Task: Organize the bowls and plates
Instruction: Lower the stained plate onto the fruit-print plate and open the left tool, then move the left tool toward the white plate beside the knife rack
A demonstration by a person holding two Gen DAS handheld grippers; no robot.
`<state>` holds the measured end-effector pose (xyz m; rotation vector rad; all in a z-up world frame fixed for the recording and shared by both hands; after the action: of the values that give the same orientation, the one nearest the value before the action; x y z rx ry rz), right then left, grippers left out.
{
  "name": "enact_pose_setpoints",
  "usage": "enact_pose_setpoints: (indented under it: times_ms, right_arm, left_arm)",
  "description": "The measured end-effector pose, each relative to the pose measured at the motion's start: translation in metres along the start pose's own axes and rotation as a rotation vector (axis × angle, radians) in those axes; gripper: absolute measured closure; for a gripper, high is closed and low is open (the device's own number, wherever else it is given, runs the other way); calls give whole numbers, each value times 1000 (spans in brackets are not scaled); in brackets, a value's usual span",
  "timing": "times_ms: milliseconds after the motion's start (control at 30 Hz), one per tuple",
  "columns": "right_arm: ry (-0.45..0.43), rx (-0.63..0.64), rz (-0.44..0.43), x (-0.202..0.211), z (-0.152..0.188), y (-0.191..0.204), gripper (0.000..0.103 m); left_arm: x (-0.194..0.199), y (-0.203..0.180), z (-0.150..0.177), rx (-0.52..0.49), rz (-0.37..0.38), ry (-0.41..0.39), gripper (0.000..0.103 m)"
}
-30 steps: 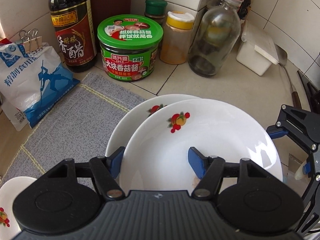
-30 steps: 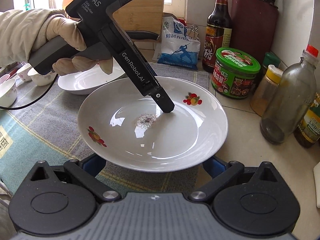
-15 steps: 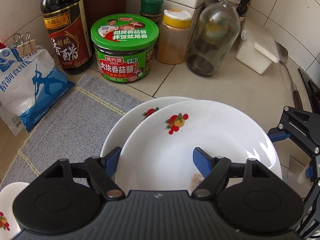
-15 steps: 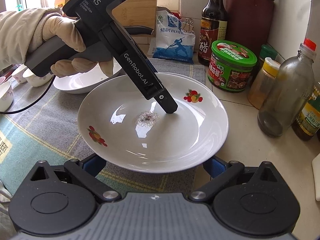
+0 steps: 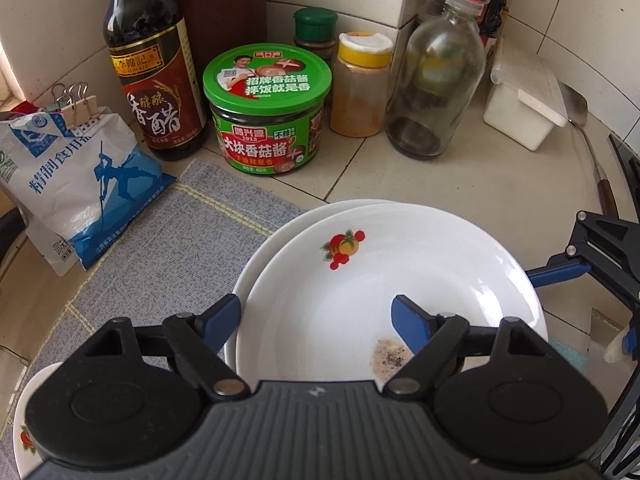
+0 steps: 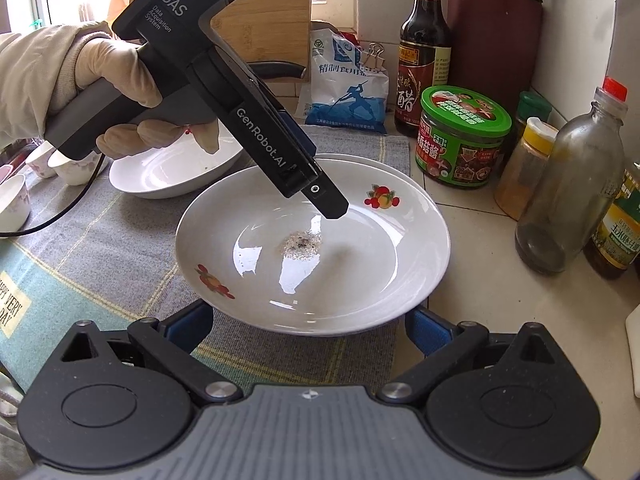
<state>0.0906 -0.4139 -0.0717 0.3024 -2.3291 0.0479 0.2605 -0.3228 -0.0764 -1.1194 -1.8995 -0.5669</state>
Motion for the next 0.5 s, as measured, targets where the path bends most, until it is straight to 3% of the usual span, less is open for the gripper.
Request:
enact_pose_setpoints:
  times_ms: [233, 500]
  right_arm:
    - [1, 6, -2, 5, 6, 5, 0]
    - [-33, 49, -46, 15, 11, 25, 0]
  left_arm:
    - [18, 1, 5, 35, -45, -71, 19]
    - [80, -19, 33, 87, -161, -201, 18]
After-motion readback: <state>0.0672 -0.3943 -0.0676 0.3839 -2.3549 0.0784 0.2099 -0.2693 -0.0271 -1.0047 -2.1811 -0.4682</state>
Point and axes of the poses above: each gripper's, at about its wrist camera, not at the fingertips, and x roughly against the way its jaws point, y to its left, z to its underside, the point moved 2 cm from there along -x, roughly the way its jaws point, and after that the axes turned 3 degrees about -y, right-handed, at the moved point
